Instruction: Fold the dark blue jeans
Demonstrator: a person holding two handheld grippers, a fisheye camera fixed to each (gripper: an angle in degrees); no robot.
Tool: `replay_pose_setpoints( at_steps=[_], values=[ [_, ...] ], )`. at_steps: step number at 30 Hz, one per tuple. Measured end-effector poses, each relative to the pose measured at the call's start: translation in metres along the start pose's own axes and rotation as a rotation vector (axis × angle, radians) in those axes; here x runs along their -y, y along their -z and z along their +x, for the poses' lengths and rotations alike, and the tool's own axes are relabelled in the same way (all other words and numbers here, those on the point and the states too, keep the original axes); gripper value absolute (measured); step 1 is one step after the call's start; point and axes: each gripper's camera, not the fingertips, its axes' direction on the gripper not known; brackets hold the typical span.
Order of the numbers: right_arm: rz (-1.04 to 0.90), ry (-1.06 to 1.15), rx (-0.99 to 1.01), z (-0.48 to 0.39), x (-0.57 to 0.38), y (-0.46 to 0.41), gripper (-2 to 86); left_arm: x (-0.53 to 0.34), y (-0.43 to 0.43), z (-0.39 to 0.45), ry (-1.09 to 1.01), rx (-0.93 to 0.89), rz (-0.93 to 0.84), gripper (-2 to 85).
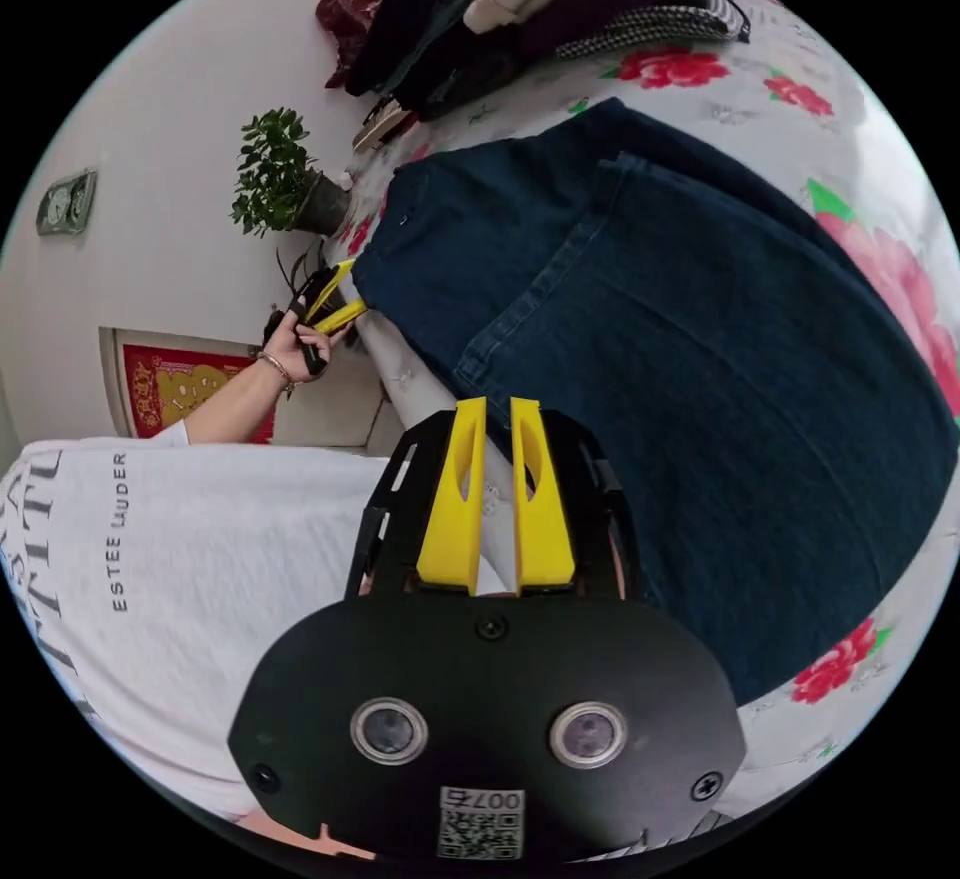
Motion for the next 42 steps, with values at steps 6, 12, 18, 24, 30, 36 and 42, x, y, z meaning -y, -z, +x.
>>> replay_pose_setpoints(
  at_steps=[6,12,18,24,30,36,42],
  values=[
    [0.162,-0.224,0.083,0.030,-0.014,0.034,0.5,0.022,-0.024,-0.017,-0.022,-0.070,-0.048,11.8],
    [0.295,-0.359,0.187,0.049,-0.032,0.049,-0.2,0.019,-0.052,-0.025,-0.048,-0.149,-0.081,5.5],
    [0.435,-0.332,0.139,0.049,-0.039,0.102,-0.3,-0.046,-0.089,0.144,-0.741,-0.063,-0.224,5.2],
    [0.648,-0.453,0.140,0.084,-0.092,0.153,-0.2,-0.210,-0.175,0.269,-1.286,-0.176,-0.536,5.5],
    [0.765,-0.608,0.092,0.123,-0.164,0.186,1.3,-0.369,-0.301,0.242,-1.369,-0.210,-1.037,11.6],
    [0.789,-0.690,0.153,0.162,-0.207,0.195,6.5,-0.325,-0.339,0.204,-1.258,0.008,-0.953,13.2],
    [0.681,-0.704,0.283,0.206,-0.191,0.190,11.1,-0.233,-0.372,0.148,-0.949,0.173,-0.829,16.0]
  ],
)
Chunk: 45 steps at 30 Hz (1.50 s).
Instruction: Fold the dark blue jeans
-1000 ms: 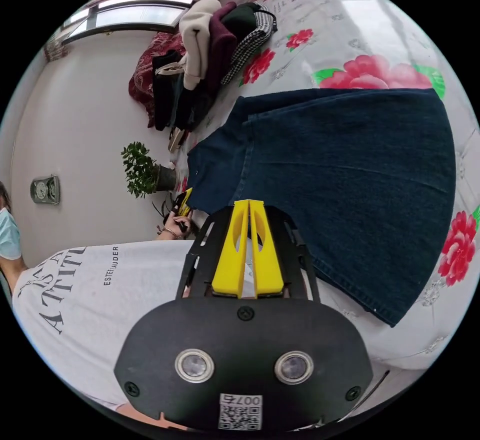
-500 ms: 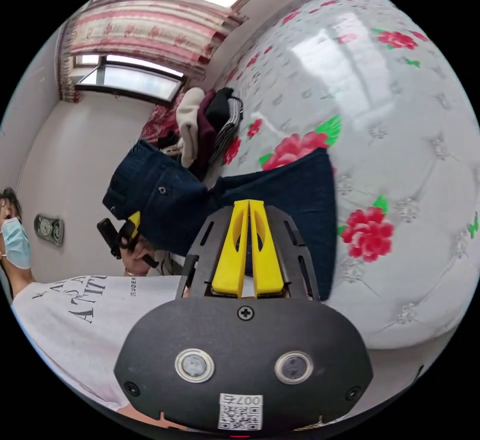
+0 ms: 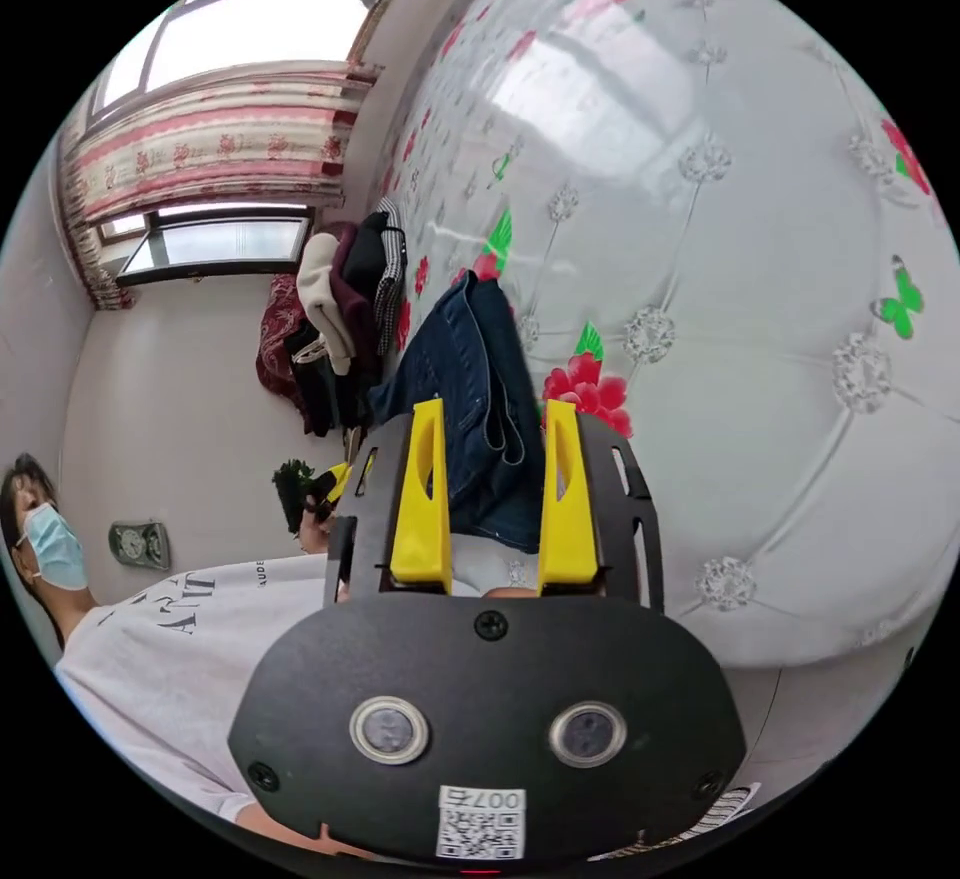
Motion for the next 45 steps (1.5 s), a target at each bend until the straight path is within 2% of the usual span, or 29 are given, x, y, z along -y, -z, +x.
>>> replay_pose_setpoints(
  at_steps=[7,9,11,13,16,20,26,30,32,34,39,41,43,45],
  values=[
    [-0.179,0.013,0.026,0.006,0.042,-0.031,11.0,0.024,-0.060,-0.058,0.111,-0.037,-0.098,17.3],
    [-0.203,0.041,-0.050,0.001,0.047,-0.033,10.6,0.033,-0.083,-0.068,0.108,-0.054,-0.143,17.2],
    [-0.218,0.073,-0.119,-0.001,0.048,-0.032,9.4,0.039,-0.091,-0.078,0.122,0.018,-0.137,14.6],
    [-0.229,0.055,-0.088,0.002,0.049,-0.031,8.5,0.049,-0.105,-0.095,0.139,-0.082,-0.181,8.6],
    [-0.233,0.006,-0.028,-0.003,0.051,-0.026,6.9,0.056,-0.101,-0.104,0.112,-0.152,-0.175,4.4],
    [-0.218,0.141,0.001,-0.061,0.056,-0.025,4.7,0.063,-0.077,-0.090,0.039,-0.240,-0.098,2.7],
    [-0.236,0.391,0.139,-0.185,0.100,-0.049,3.2,0.090,0.017,-0.063,-0.159,-0.141,0.080,1.5],
    [-0.284,0.581,0.254,-0.288,0.132,-0.095,2.7,0.116,0.137,-0.089,-0.268,-0.056,0.251,1.4],
    [-0.317,0.713,0.316,-0.370,0.145,-0.142,2.6,0.128,0.193,-0.105,-0.271,-0.009,0.329,1.6],
    [-0.321,0.775,0.342,-0.427,0.151,-0.183,2.5,0.145,0.262,-0.133,-0.209,0.048,0.439,2.0],
    [-0.321,0.785,0.301,-0.526,0.164,-0.318,2.4,0.171,0.342,-0.203,-0.091,0.257,0.576,4.1],
    [-0.340,0.798,0.128,-0.531,0.162,-0.383,1.9,0.171,0.342,-0.247,0.098,0.365,0.577,5.4],
    [-0.364,0.897,0.001,-0.518,0.137,-0.413,1.5,0.142,0.312,-0.288,0.274,0.544,0.611,5.7],
    [-0.390,0.950,-0.049,-0.487,0.100,-0.423,1.0,0.109,0.270,-0.300,0.273,0.634,0.629,5.0]
  ],
)
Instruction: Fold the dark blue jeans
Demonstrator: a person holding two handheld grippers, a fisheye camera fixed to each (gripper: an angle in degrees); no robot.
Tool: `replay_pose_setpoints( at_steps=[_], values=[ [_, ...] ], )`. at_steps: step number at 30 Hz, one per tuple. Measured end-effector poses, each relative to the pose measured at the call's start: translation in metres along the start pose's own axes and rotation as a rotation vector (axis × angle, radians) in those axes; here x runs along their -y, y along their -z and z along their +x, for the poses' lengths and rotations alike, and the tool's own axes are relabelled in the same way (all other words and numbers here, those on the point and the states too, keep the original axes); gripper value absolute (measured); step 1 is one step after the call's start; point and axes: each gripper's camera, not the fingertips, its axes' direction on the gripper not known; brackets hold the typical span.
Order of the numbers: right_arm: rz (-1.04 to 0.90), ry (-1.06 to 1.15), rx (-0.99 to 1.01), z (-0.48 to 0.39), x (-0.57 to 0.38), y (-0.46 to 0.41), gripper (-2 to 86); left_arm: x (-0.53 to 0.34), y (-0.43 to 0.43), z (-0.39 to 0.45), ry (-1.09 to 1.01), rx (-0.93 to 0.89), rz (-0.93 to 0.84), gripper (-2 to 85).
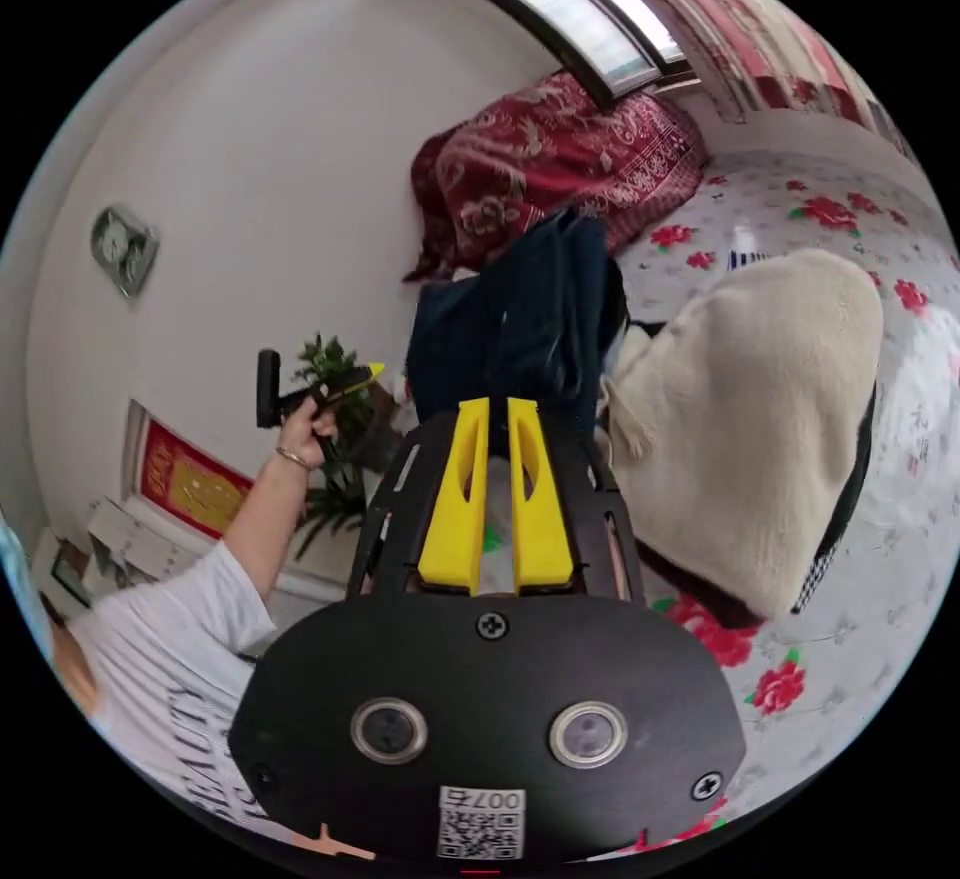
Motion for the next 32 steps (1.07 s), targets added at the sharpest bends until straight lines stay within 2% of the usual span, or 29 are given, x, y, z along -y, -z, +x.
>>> replay_pose_setpoints(
  at_steps=[3,5,7,8,10,14,18,20,25,28,30,32],
  values=[
    [-0.142,0.021,-0.079,-0.002,-0.096,-0.024,0.3,-0.109,-0.037,0.016,-0.091,0.089,-0.046,3.3],
    [-0.317,-0.055,-0.252,0.006,-0.191,-0.030,-0.1,-0.178,-0.063,0.038,-0.147,0.118,-0.137,0.8],
    [-0.502,-0.168,-0.361,0.014,-0.264,-0.027,-0.2,-0.262,-0.098,0.081,-0.267,0.119,-0.336,-0.5],
    [-0.602,-0.233,-0.412,0.013,-0.306,-0.019,-0.2,-0.281,-0.105,0.095,-0.319,0.113,-0.378,-0.6],
    [-0.662,-0.318,-0.499,0.003,-0.356,0.001,-0.3,-0.344,-0.124,0.148,-0.513,0.108,-0.488,-0.9],
    [-0.699,-0.445,-0.628,-0.024,-0.424,0.027,-0.3,-0.400,-0.141,0.218,-0.704,-0.005,-0.571,-1.0],
    [-0.744,-0.507,-0.620,-0.026,-0.459,0.012,-0.3,-0.444,-0.159,0.289,-0.904,-0.116,-0.639,-1.0],
    [-0.627,-0.425,-0.670,-0.043,-0.462,0.012,-0.2,-0.457,-0.165,0.311,-0.945,-0.117,-0.655,-1.0],
    [-0.557,-0.269,-0.594,-0.055,-0.470,0.015,0.0,-0.499,-0.188,0.348,-0.897,-0.096,-0.730,-1.0],
    [-0.435,-0.383,-0.420,-0.037,-0.479,0.036,0.5,-0.516,-0.199,0.348,-0.794,-0.056,-0.741,-1.0],
    [-0.311,-0.465,-0.466,-0.026,-0.490,0.062,1.2,-0.519,-0.202,0.344,-0.726,-0.038,-0.735,-1.0],
    [-0.144,-0.528,-0.636,-0.014,-0.514,0.117,2.7,-0.520,-0.206,0.339,-0.637,-0.026,-0.736,-1.0]
  ],
)
